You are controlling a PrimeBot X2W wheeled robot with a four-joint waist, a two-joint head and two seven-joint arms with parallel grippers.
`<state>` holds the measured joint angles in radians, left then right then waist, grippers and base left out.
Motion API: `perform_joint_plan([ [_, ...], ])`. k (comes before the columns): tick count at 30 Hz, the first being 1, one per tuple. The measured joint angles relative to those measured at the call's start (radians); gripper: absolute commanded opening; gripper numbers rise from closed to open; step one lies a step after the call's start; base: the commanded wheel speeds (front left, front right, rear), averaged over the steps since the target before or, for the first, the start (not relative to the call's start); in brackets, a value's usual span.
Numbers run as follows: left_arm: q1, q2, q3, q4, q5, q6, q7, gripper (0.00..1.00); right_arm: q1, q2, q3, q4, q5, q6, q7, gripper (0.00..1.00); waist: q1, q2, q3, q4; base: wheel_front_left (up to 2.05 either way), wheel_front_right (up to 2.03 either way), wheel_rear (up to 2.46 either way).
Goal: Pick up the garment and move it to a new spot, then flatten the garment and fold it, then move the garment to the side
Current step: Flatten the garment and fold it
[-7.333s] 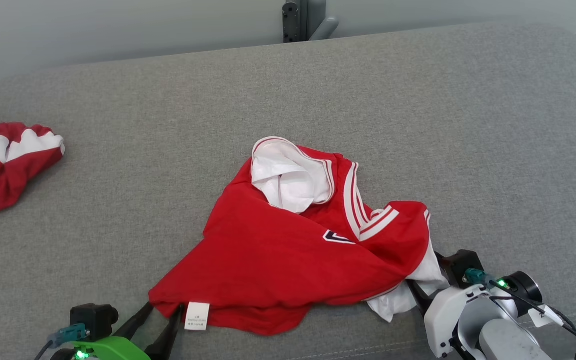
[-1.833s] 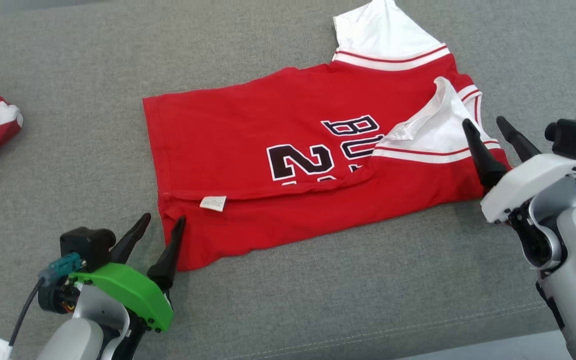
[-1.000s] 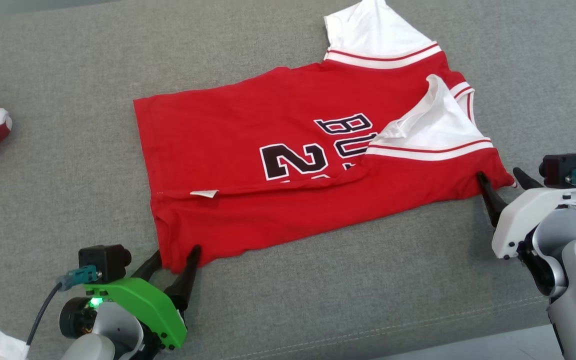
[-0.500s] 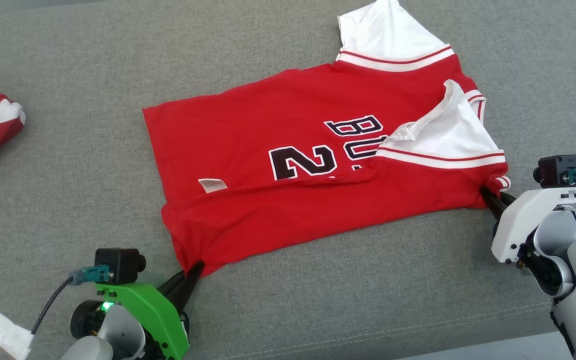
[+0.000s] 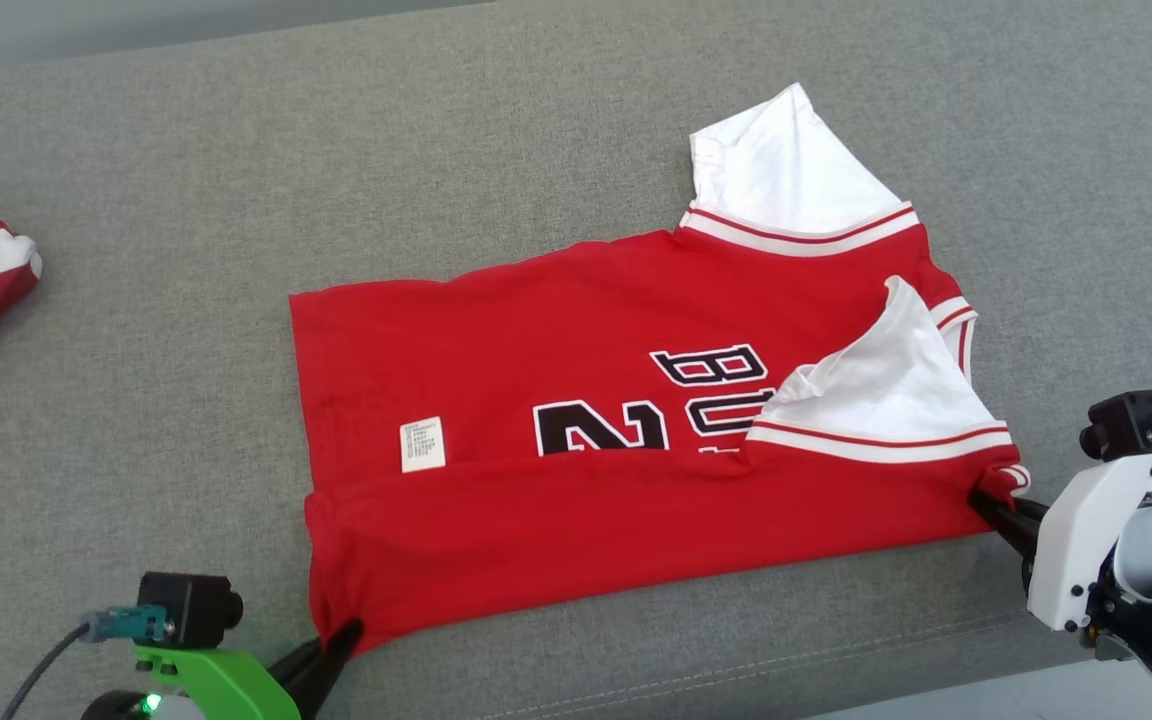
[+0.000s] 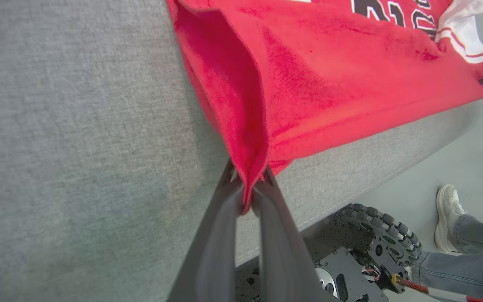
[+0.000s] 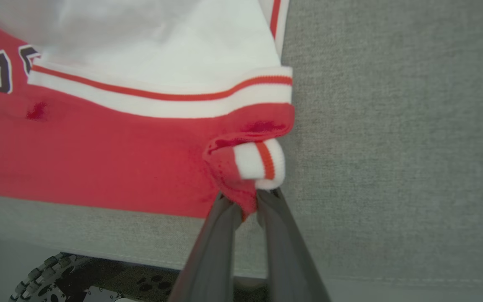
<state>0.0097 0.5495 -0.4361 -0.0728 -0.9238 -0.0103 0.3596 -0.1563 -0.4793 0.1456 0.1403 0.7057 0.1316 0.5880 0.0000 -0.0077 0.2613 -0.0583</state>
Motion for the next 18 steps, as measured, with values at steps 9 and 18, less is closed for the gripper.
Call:
perform_joint_plan([
  [9, 0.073, 0.005, -0.001, -0.050, 0.009, 0.051, -0.018, 1.00, 0.024, 0.023, -0.012, -0.032, -0.045, 0.000, -0.036, 1.00, 0.0000, 0.0000, 0.047, -0.006, 0.00, 0.00, 0.00],
  [18, -0.043, 0.080, 0.102, -0.148, 0.020, 0.088, -0.007, 1.00, -0.183, -0.013, -0.070, -0.143, -0.033, -0.001, 0.000, 1.00, 0.0000, 0.0000, 0.091, 0.004, 0.00, 0.00, 0.00],
])
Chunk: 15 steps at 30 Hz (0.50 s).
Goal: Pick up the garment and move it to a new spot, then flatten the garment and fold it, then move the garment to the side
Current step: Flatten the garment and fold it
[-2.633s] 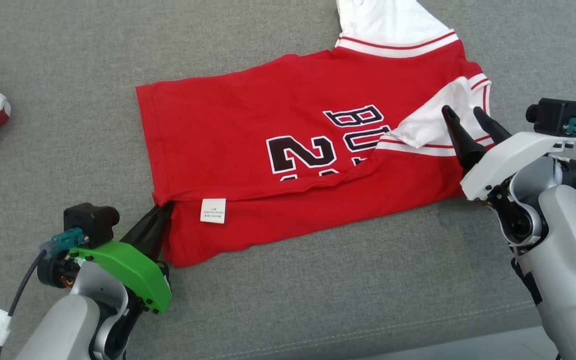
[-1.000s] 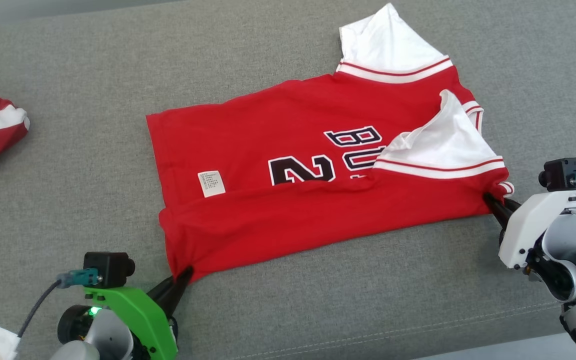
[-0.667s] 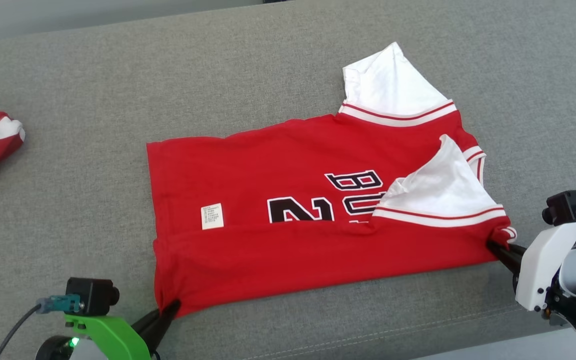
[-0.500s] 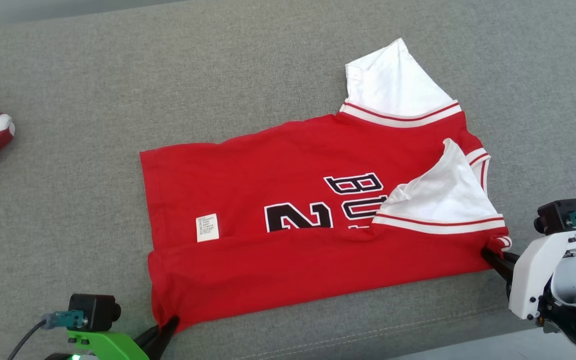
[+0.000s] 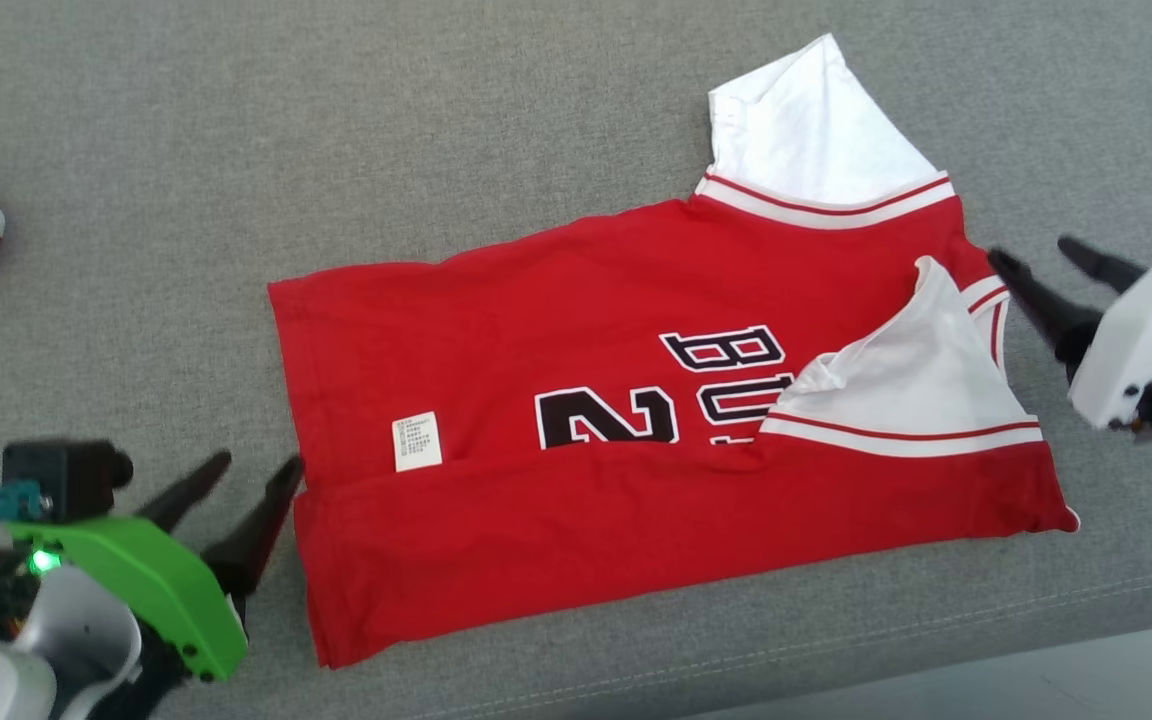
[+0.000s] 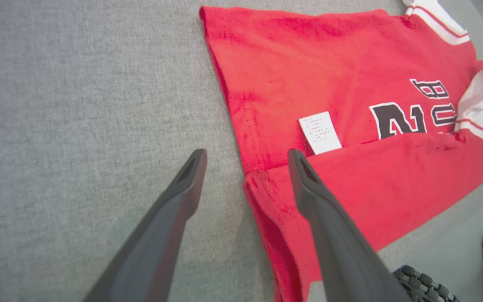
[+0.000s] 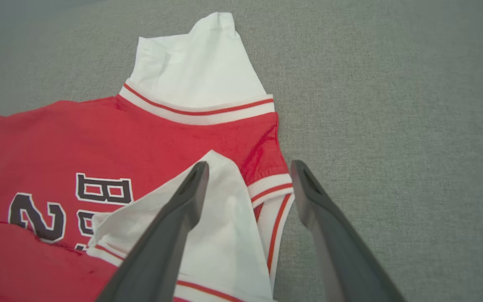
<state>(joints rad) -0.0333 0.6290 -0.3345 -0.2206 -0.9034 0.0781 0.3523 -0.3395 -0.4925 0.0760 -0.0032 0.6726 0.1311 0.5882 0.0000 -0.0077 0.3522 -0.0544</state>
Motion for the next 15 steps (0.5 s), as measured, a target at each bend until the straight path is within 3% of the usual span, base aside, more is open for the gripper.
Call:
perform_joint_plan([
  [3, -0.141, -0.015, -0.004, 0.047, 0.035, -0.009, 0.008, 1.00, -0.141, 0.020, 0.000, 0.060, -0.080, 0.000, -0.009, 1.00, 0.0000, 0.0000, 0.031, 0.009, 0.00, 0.00, 0.00],
  [6, -0.316, -0.078, -0.056, 0.159, 0.053, -0.046, 0.032, 1.00, -0.298, 0.076, 0.025, 0.184, -0.175, 0.000, -0.027, 1.00, 0.0002, 0.0000, 0.072, 0.034, 0.00, 0.00, 0.00],
  [15, -0.555, -0.166, -0.133, 0.365, 0.081, -0.145, 0.053, 1.00, -0.549, 0.156, 0.074, 0.466, -0.315, 0.000, -0.165, 1.00, 0.0002, 0.0000, 0.165, 0.100, 0.00, 0.00, 0.00],
])
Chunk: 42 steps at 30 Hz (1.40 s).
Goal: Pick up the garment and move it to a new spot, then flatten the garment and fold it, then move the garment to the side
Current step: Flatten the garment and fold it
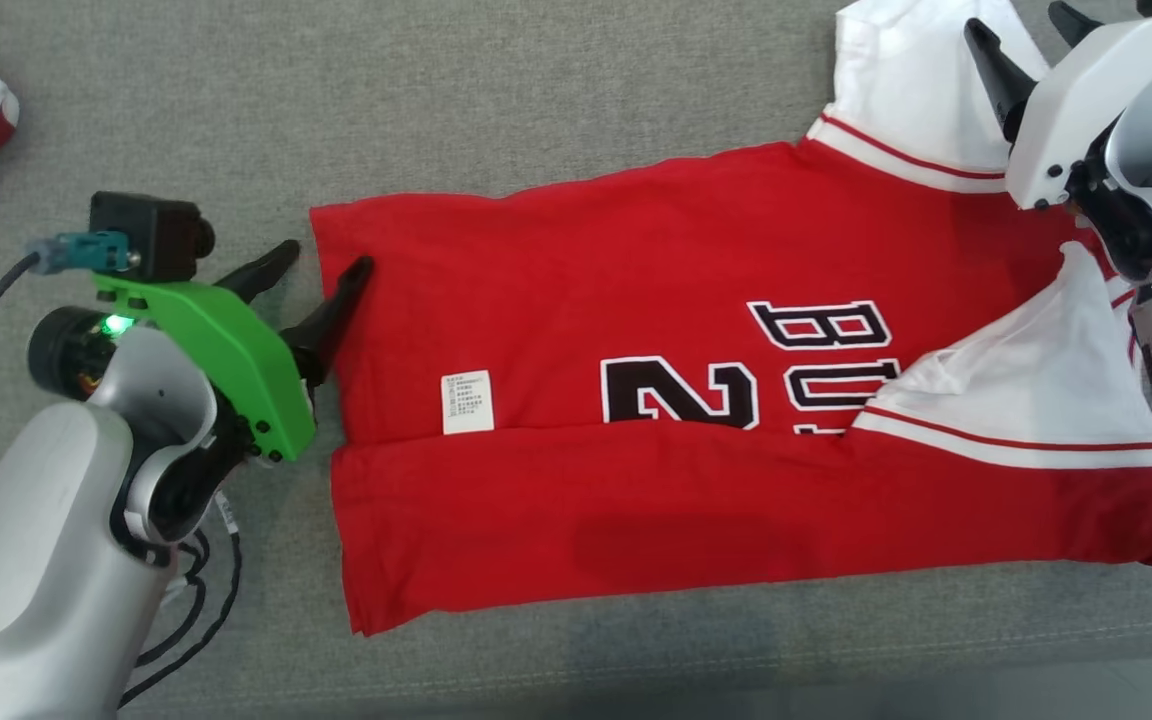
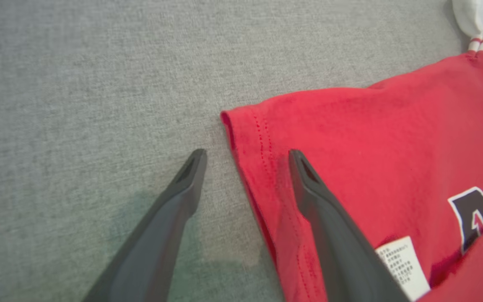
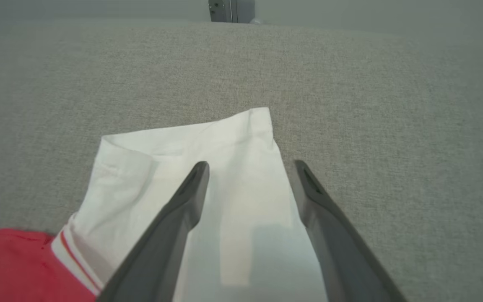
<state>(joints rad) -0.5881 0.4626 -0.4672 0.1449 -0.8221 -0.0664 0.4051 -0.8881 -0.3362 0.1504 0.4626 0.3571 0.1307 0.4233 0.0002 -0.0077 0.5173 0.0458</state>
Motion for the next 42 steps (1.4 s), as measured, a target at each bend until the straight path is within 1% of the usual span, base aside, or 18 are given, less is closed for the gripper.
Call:
perform_joint_plan([
  [5, -0.060, -0.027, -0.035, 0.029, -0.014, -0.037, 0.009, 1.00, -0.064, -0.001, -0.006, 0.127, -0.059, 0.000, -0.063, 1.00, 0.0000, 0.0000, 0.040, 0.040, 0.00, 0.00, 0.00],
  [10, -0.079, -0.036, -0.055, 0.033, -0.049, -0.053, 0.016, 1.00, -0.116, -0.001, -0.031, 0.217, -0.084, 0.000, -0.111, 1.00, -0.0001, 0.0000, 0.067, 0.071, 0.00, 0.00, 0.00],
  [15, -0.092, -0.036, -0.072, 0.048, -0.054, -0.061, -0.004, 1.00, -0.146, 0.003, -0.021, 0.271, -0.079, 0.000, -0.128, 1.00, -0.0002, 0.0000, 0.080, 0.084, 0.00, 0.00, 0.00],
  [16, -0.094, -0.036, -0.074, 0.054, -0.054, -0.061, -0.009, 1.00, -0.148, 0.004, -0.016, 0.278, -0.073, 0.000, -0.134, 0.90, -0.0002, 0.0000, 0.079, 0.083, 0.00, 0.00, 0.00],
  [17, -0.096, -0.036, -0.076, 0.061, -0.054, -0.063, -0.014, 1.00, -0.151, 0.006, -0.010, 0.285, -0.065, -0.001, -0.135, 0.49, -0.0002, 0.0000, 0.078, 0.081, 0.00, 0.00, 0.00],
  [18, -0.100, -0.036, -0.078, 0.067, -0.054, -0.063, -0.020, 1.00, -0.154, 0.006, -0.003, 0.289, -0.056, -0.001, -0.136, 0.27, -0.0002, 0.0000, 0.077, 0.079, 0.00, 0.00, 0.00],
  [19, -0.105, -0.037, -0.080, 0.075, -0.055, -0.063, -0.026, 1.00, -0.157, 0.008, 0.006, 0.293, -0.043, -0.001, -0.137, 0.00, -0.0002, 0.0000, 0.076, 0.077, 0.00, 0.00, 0.00],
  [21, -0.114, -0.041, -0.084, 0.090, -0.060, -0.063, -0.037, 1.00, -0.158, 0.014, 0.034, 0.294, -0.006, -0.002, -0.136, 0.00, -0.0002, 0.0000, 0.073, 0.072, 0.00, 0.00, 0.00],
  [22, -0.118, -0.044, -0.086, 0.098, -0.061, -0.063, -0.043, 0.57, -0.158, 0.017, 0.049, 0.294, 0.008, -0.002, -0.136, 0.00, -0.0002, 0.0000, 0.071, 0.069, 0.00, 0.00, 0.00],
  [23, -0.121, -0.046, -0.092, 0.105, -0.060, -0.063, -0.051, 0.34, -0.158, 0.018, 0.061, 0.293, 0.019, -0.002, -0.136, 0.00, -0.0002, 0.0000, 0.069, 0.065, 0.00, 0.00, 0.00],
  [24, -0.124, -0.047, -0.099, 0.114, -0.060, -0.063, -0.058, 0.34, -0.158, 0.018, 0.074, 0.292, 0.036, -0.002, -0.135, 0.00, -0.0002, 0.0000, 0.067, 0.061, 0.00, 0.00, 0.00],
  [25, -0.126, -0.049, -0.107, 0.122, -0.060, -0.063, -0.062, 0.00, -0.157, 0.017, 0.086, 0.291, 0.055, -0.002, -0.136, 0.00, -0.0002, 0.0000, 0.064, 0.058, 0.00, 0.00, 0.00],
  [29, -0.126, -0.053, -0.137, 0.134, -0.066, -0.062, -0.080, 0.00, -0.142, 0.011, 0.122, 0.280, 0.094, -0.002, -0.157, 0.00, -0.0002, 0.0000, 0.048, 0.049, 0.00, 0.00, 0.00],
  [33, -0.118, -0.044, -0.160, 0.141, -0.072, -0.063, -0.131, 0.00, -0.115, -0.007, 0.165, 0.257, 0.144, 0.000, -0.201, 0.00, -0.0001, 0.0000, 0.020, 0.038, 0.00, 0.00, 0.00],
  [38, -0.083, -0.022, -0.140, 0.145, -0.076, -0.063, -0.212, 0.00, -0.076, -0.050, 0.195, 0.204, 0.209, 0.000, -0.254, 0.00, -0.0001, 0.0000, -0.030, 0.024, 0.00, 0.00, 0.00],
  [42, -0.042, -0.008, -0.123, 0.132, -0.093, -0.060, -0.248, 0.00, -0.016, -0.093, 0.207, 0.160, 0.258, 0.000, -0.276, 0.00, -0.0001, 0.0000, -0.076, 0.013, 0.00, 0.00, 0.00],
])
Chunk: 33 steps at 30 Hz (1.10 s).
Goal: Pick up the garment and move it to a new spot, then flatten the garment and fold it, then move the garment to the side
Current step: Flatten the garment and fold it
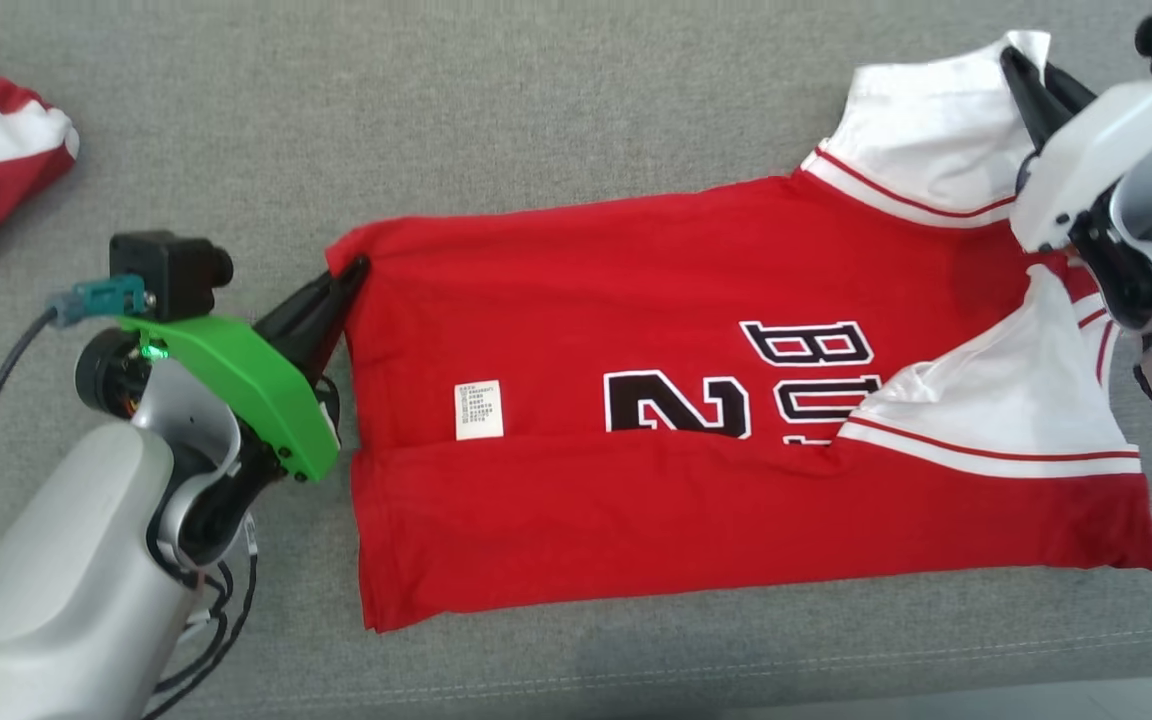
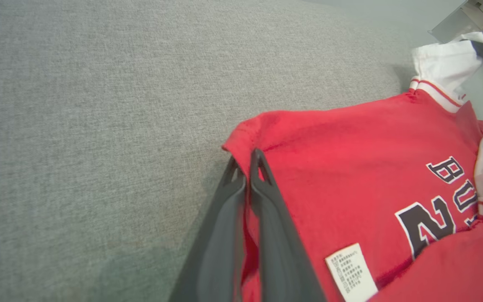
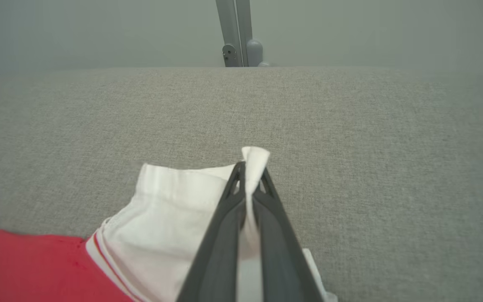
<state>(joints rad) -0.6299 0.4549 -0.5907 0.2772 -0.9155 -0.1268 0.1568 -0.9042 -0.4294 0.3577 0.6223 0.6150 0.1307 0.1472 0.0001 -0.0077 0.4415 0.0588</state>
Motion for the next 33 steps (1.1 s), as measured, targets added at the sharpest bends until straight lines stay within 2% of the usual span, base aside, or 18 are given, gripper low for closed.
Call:
perform_joint_plan([
  [5, 0.075, 0.007, 0.002, -0.041, -0.010, 0.015, -0.024, 0.00, 0.092, -0.039, 0.004, -0.094, 0.050, 0.000, -0.041, 0.00, -0.0001, 0.0000, -0.059, -0.016, 0.00, 0.00, 0.00],
  [13, 0.282, 0.050, 0.011, -0.149, -0.027, 0.096, -0.063, 0.00, 0.360, -0.074, -0.014, -0.303, 0.097, 0.000, -0.060, 0.00, -0.0001, 0.0000, -0.166, -0.048, 0.00, 0.00, 0.00],
  [18, 0.422, 0.072, 0.033, -0.227, -0.074, 0.147, -0.088, 0.00, 0.565, -0.044, -0.056, -0.401, 0.103, 0.000, -0.050, 0.00, -0.0001, 0.0000, -0.215, -0.079, 0.00, 0.00, 0.00],
  [22, 0.502, 0.076, 0.025, -0.260, -0.086, 0.174, -0.095, 0.00, 0.657, -0.011, -0.061, -0.407, 0.066, 0.000, -0.037, 0.00, -0.0001, 0.0000, -0.231, -0.111, 0.00, 0.00, 0.00],
  [23, 0.516, 0.074, 0.023, -0.261, -0.087, 0.180, -0.097, 0.31, 0.663, -0.001, -0.061, -0.402, 0.054, 0.000, -0.037, 0.00, -0.0001, 0.0000, -0.235, -0.118, 0.00, 0.00, 0.00],
  [24, 0.528, 0.070, 0.022, -0.259, -0.087, 0.188, -0.107, 0.66, 0.665, 0.007, -0.057, -0.395, 0.042, 0.000, -0.037, 0.45, -0.0001, 0.0000, -0.237, -0.124, 0.00, 0.00, 0.00],
  [25, 0.540, 0.064, 0.023, -0.254, -0.087, 0.198, -0.119, 1.00, 0.666, 0.013, -0.047, -0.389, 0.026, 0.000, -0.038, 1.00, -0.0001, 0.0000, -0.241, -0.130, 0.00, 0.00, 0.00],
  [30, 0.591, 0.062, 0.012, -0.229, -0.063, 0.229, -0.160, 1.00, 0.672, 0.016, -0.035, -0.372, -0.005, 0.000, -0.022, 1.00, -0.0001, 0.0000, -0.257, -0.144, 0.00, 0.00, 0.00],
  [33, 0.634, 0.055, 0.043, -0.220, -0.038, 0.275, -0.246, 1.00, 0.676, -0.005, -0.071, -0.392, -0.014, 0.000, -0.017, 1.00, -0.0001, 0.0000, -0.271, -0.146, 0.00, 0.00, 0.00],
])
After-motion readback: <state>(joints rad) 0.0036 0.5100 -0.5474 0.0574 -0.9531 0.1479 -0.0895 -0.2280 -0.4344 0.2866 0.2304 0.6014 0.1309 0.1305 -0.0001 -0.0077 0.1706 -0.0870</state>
